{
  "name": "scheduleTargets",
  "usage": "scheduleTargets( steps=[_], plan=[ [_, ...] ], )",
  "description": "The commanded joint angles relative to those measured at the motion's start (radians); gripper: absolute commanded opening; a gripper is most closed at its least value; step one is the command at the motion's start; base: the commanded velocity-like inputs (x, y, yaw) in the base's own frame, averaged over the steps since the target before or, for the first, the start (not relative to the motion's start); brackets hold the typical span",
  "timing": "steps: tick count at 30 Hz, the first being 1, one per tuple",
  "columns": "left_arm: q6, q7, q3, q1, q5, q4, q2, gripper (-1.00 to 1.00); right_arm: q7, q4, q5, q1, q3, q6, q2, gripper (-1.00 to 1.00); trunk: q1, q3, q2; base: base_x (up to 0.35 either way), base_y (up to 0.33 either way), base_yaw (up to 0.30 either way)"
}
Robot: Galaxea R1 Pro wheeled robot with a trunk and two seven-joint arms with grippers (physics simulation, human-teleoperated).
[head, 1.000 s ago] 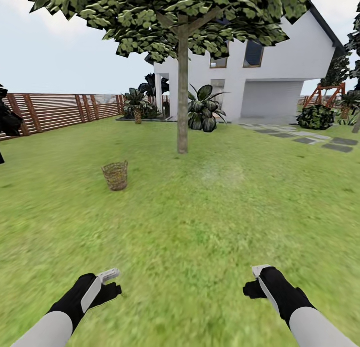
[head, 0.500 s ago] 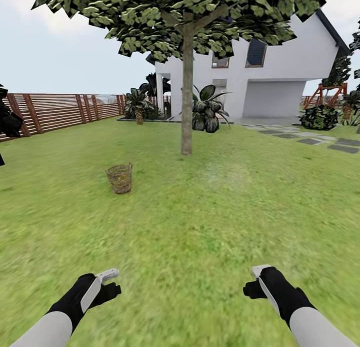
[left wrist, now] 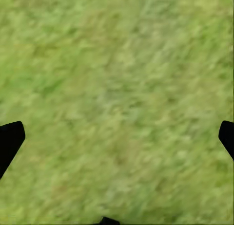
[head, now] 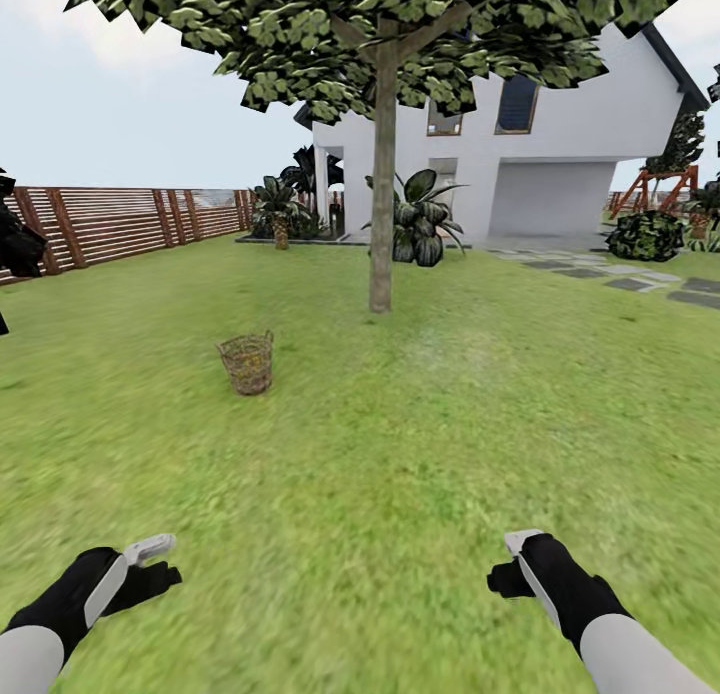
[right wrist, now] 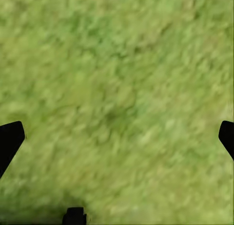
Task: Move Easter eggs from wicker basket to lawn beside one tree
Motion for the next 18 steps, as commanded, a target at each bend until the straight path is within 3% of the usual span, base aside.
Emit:
scheduleTargets(
  steps=[1,5,18],
  plan=[
    [0.006,-0.019,0.003,0.0,0.005,-0.001,0.012,1.0,0.008,-0.002,0.009,0.0,0.004,0.006,-0.001,1.0,0.0,-0.001,-0.001,0.266,0.234,0.0],
    [0.005,-0.047,0.002,0.0,0.003,-0.001,0.03,1.0,0.008,-0.002,0.009,-0.001,0.004,0.006,-0.001,1.0,0.0,-0.001,-0.001,0.266,0.233,0.0],
    [0.003,-0.051,-0.003,0.0,0.003,0.0,0.022,1.0,0.008,-0.001,0.01,0.0,0.003,0.006,-0.002,1.0,0.0,-0.001,-0.001,0.268,0.227,0.0]
  ],
)
